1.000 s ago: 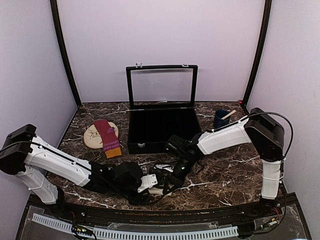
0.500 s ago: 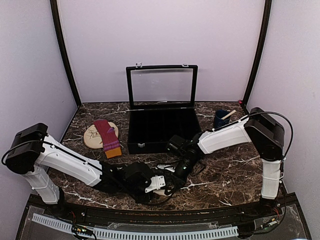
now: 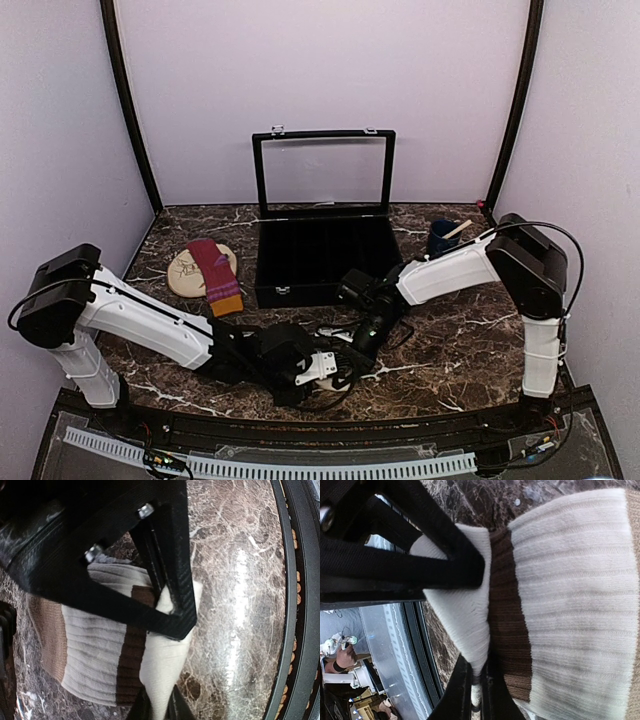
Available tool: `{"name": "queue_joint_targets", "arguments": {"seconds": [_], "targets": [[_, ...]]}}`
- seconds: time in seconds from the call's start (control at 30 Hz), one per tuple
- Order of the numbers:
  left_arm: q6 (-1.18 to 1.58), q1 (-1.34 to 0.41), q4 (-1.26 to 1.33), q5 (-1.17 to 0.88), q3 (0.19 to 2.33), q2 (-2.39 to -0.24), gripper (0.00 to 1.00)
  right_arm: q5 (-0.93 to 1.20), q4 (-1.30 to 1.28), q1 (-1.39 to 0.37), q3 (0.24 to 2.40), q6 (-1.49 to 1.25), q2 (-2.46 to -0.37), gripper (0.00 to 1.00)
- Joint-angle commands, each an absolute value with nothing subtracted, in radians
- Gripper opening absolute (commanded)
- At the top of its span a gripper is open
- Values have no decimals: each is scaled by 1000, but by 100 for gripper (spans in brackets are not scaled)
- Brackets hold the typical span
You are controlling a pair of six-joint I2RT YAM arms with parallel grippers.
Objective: Roll the socks
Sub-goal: Roll the sock at the center of the board.
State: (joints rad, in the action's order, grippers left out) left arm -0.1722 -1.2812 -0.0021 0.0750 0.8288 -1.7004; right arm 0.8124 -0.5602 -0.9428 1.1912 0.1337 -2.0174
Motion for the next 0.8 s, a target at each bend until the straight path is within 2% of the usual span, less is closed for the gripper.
{"name": "queue_joint_targets", "arguments": {"seconds": [0.0,0.1,0.4,0.77], "targets": [[-170,-1285,-68,40,861,-1714,8,786,-588,-932,1197,150,-2049,0],[-161,-1284,-76,31,863,-1721,0,782,-586,-930,1201,148,-2050,0],[-79,-1221,-75,-77,830,-1715,0,789,-570,-910,1193,116,-2046,19],[-64,-1137,-111,-196,860,-1752,0,855,-456,-817,1097,28,-1979,24]]}}
